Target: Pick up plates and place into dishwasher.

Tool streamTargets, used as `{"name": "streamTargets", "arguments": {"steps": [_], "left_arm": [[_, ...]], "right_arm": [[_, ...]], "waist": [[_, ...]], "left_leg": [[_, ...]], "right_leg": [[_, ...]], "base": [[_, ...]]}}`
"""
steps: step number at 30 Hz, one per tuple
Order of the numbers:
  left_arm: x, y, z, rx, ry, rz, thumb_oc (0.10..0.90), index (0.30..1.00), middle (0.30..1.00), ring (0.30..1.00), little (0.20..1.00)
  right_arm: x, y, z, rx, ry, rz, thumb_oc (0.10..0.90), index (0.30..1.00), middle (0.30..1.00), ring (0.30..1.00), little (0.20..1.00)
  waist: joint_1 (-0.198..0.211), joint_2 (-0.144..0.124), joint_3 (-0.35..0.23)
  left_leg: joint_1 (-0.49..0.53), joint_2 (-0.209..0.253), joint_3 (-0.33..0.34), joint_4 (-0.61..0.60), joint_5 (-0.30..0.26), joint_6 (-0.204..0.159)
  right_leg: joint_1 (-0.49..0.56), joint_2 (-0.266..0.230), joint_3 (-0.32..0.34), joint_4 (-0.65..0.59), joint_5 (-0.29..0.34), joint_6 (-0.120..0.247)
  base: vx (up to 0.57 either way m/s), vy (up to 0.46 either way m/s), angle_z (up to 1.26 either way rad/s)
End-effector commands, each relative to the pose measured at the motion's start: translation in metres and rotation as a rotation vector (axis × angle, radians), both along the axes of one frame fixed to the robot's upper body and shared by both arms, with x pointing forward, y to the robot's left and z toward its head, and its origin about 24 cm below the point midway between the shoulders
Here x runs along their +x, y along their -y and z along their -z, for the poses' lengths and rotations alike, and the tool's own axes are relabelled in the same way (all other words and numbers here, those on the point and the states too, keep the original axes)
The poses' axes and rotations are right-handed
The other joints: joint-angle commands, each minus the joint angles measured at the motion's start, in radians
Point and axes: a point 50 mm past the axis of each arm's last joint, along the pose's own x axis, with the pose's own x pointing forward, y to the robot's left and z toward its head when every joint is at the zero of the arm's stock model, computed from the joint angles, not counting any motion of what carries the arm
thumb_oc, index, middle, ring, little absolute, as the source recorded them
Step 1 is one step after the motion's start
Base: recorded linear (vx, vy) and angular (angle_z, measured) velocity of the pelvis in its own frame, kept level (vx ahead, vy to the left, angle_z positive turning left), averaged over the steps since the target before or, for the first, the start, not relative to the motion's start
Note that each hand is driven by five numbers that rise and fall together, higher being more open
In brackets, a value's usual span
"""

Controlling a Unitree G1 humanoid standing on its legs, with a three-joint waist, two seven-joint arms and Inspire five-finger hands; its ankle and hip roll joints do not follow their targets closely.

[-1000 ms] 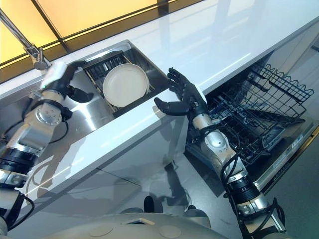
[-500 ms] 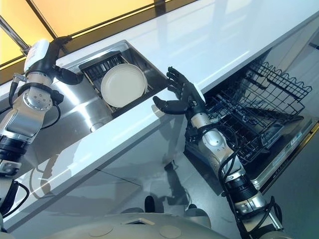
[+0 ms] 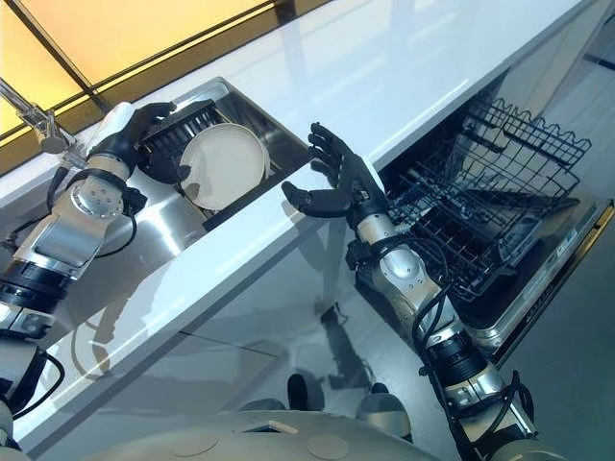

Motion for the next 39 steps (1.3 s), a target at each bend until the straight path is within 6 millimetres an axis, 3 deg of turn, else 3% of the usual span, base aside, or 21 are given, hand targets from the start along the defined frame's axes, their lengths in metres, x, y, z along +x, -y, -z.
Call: {"name": "streamTargets", "arguments": {"steps": [1, 16, 26, 39], "left_arm": [[0.020, 0.005, -0.080, 0.037, 0.257, -0.005, 0.800, 0.900, 0.900, 0.900, 0.900], [0.034, 0.009, -0.081, 0.045, 0.259, -0.120, 0.800, 0.900, 0.900, 0.900, 0.900], [0.040, -0.003, -0.109, 0.031, 0.409, -0.270, 0.800, 0.900, 0.900, 0.900, 0.900], [0.037, 0.004, -0.113, 0.047, 0.422, -0.200, 0.800, 0.900, 0.900, 0.900, 0.900]], "right_arm": [[-0.003, -0.006, -0.036, 0.039, 0.154, -0.036, 0.800, 0.900, 0.900, 0.900, 0.900], [0.000, -0.003, -0.042, 0.032, 0.162, -0.015, 0.800, 0.900, 0.900, 0.900, 0.900], [-0.003, 0.004, -0.040, 0.023, 0.166, -0.005, 0.800, 0.900, 0.900, 0.900, 0.900], [-0.009, 0.007, -0.033, 0.019, 0.155, 0.004, 0.800, 0.900, 0.900, 0.900, 0.900]], "waist": [[-0.021, 0.017, -0.030], [-0.073, 0.026, 0.045], [-0.115, 0.019, 0.086], [-0.105, 0.016, 0.078]], "left_leg": [[-0.007, -0.121, -0.009, 0.040, -0.119, 0.060], [-0.045, -0.122, 0.023, 0.047, -0.114, 0.057], [-0.073, -0.115, 0.055, 0.048, -0.106, 0.056], [-0.067, -0.117, 0.049, 0.062, -0.110, 0.055]], "right_leg": [[-0.123, 0.067, -0.009, 0.122, -0.018, 0.013], [-0.176, 0.070, 0.032, 0.138, -0.015, 0.019], [-0.208, 0.077, 0.064, 0.140, -0.005, 0.023], [-0.191, 0.069, 0.054, 0.140, -0.007, 0.024]], "base": [[0.00, 0.006, -0.08], [0.00, 0.002, -0.08], [-0.02, 0.001, -0.06], [0.01, 0.002, -0.01]]}}
